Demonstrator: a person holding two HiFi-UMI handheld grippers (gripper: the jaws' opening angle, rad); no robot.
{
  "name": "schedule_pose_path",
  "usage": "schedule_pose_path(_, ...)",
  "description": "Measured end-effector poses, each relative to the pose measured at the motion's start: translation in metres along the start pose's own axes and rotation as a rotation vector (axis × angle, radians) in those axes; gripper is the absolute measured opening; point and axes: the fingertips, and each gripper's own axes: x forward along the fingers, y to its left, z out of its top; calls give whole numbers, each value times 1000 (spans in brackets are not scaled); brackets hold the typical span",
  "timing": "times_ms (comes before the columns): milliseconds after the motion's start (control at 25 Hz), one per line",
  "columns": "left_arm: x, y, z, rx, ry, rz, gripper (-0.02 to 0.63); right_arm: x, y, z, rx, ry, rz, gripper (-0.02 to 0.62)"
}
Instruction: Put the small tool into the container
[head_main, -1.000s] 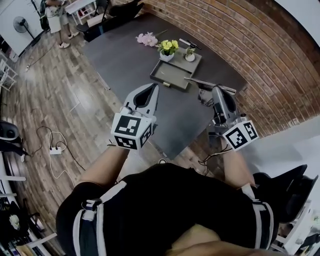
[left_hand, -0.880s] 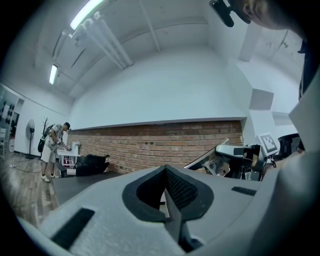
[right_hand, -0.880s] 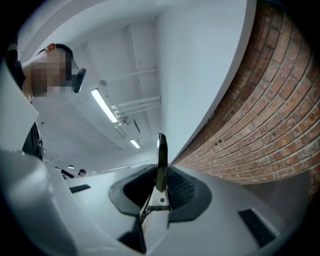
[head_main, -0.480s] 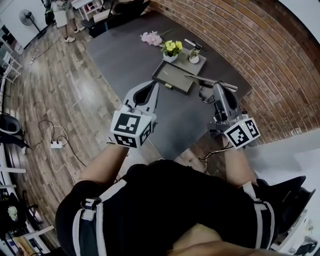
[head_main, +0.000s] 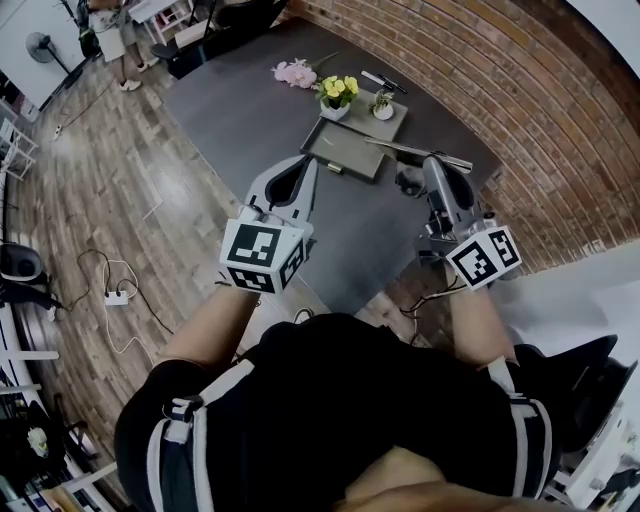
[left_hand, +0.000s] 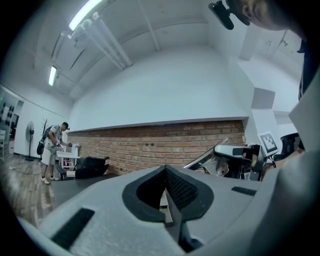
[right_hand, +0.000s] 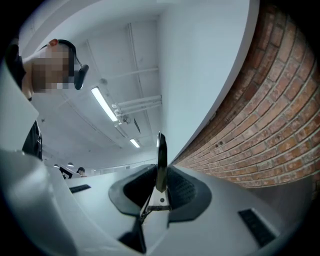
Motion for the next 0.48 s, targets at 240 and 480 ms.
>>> schedule_pose_path(240, -1, 7, 4, 0, -10, -25, 8, 6, 7, 0, -11, -5, -30, 75)
schedule_pose_path(480, -3, 16, 2, 0, -18, -36, 8, 9, 14, -1, -28, -1, -48, 75)
